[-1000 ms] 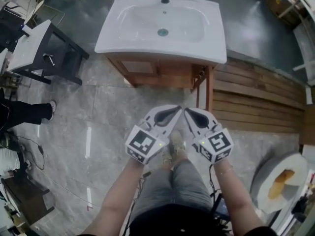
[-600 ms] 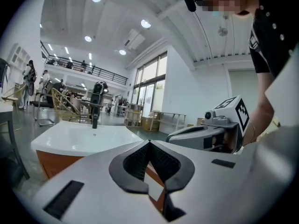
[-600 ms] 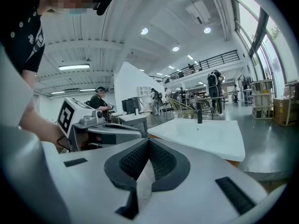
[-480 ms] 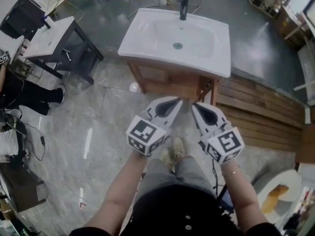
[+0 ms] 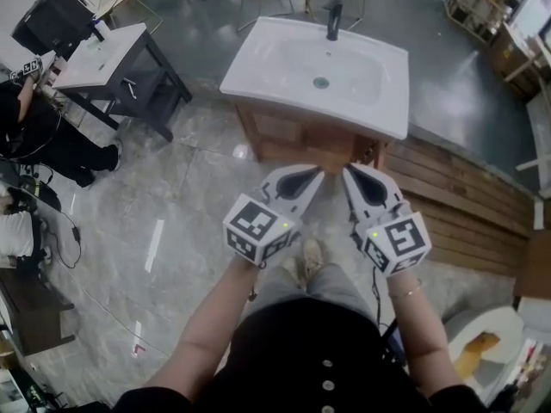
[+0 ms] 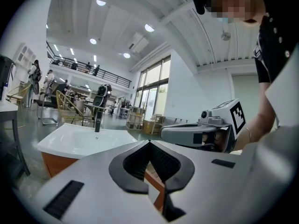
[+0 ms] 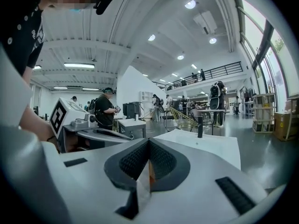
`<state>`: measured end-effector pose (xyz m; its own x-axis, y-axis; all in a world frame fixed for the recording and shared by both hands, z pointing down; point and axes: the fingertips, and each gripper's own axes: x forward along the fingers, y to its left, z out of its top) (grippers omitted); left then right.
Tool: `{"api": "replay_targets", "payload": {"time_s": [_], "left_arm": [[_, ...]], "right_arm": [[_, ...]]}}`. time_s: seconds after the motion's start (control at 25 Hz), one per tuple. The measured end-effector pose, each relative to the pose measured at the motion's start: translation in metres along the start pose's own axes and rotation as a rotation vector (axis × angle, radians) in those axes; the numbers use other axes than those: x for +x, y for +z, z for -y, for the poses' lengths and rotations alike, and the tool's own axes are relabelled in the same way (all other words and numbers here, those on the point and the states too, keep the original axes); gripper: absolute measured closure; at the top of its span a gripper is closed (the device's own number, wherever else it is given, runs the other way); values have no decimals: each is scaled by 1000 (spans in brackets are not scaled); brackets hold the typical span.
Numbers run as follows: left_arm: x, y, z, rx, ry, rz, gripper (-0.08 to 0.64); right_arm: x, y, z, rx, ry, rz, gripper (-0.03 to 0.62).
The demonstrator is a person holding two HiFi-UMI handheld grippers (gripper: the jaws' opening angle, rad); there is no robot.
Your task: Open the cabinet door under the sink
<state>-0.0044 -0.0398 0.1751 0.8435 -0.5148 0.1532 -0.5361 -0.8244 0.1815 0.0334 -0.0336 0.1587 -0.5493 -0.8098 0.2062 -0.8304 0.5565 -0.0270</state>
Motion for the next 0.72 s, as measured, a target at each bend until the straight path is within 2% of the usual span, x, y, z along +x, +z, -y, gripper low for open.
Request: {"api": "replay_targets", "payload": {"time_s": [0.72], "left_arm": [[10,0,-1,31,-2,-35,552]], "right_arm": [[7,-4,5,-5,25,-28,584]]}}
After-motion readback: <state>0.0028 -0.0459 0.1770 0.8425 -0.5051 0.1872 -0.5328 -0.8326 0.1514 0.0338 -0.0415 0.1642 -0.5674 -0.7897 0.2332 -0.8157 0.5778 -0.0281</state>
